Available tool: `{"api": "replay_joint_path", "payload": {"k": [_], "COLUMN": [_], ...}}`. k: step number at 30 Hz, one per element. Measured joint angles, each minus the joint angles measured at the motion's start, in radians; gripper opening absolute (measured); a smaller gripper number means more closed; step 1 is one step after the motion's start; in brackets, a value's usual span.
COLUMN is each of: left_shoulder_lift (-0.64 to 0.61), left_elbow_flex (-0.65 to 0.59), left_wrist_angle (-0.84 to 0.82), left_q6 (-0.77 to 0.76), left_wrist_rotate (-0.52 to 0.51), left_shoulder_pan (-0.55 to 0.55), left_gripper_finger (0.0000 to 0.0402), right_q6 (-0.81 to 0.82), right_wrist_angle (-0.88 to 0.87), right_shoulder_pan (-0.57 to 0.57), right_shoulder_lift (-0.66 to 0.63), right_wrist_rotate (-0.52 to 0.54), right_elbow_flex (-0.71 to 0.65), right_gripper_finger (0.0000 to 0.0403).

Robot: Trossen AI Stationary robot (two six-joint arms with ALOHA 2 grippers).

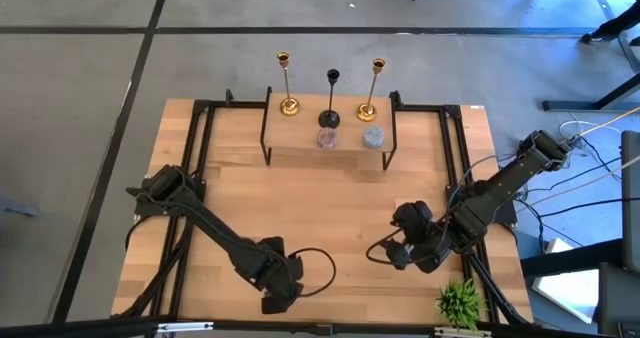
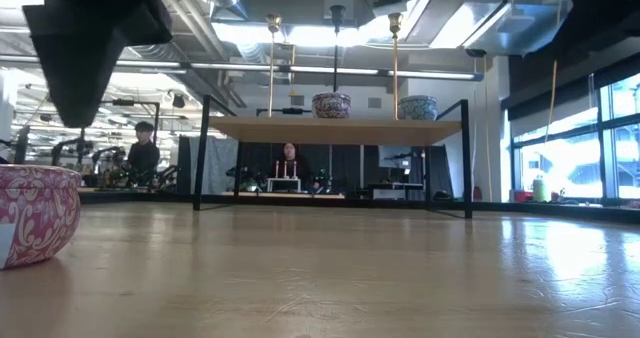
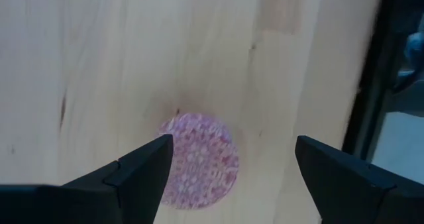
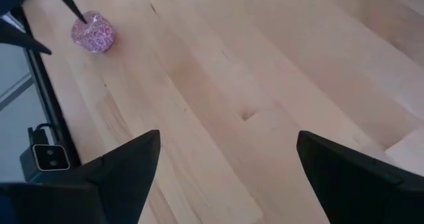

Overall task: Pick & Place candle stick holders
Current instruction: Put the pink candle on the shelf

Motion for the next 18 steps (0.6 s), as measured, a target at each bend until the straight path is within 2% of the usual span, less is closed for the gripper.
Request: {"api": "replay_joint_path", "payload": {"k": [18], "left_shoulder_lift": [0.000], "left_elbow_flex": [0.000], "left_wrist_angle": [-0.011], "left_q6": [-0.013], "left_wrist_rotate": [-0.025], "left_shoulder_pan": [-0.004], "left_gripper_finger": [0.0323], "right_q6": [0.007], "right_wrist_angle": [0.006], "right_shoulder_pan": [0.000], "right_shoulder_lift": [0.000], "right_wrist_rotate": [0.007], "right_elbow_flex": [0.000], "right_gripper_finger": [0.0358]}}
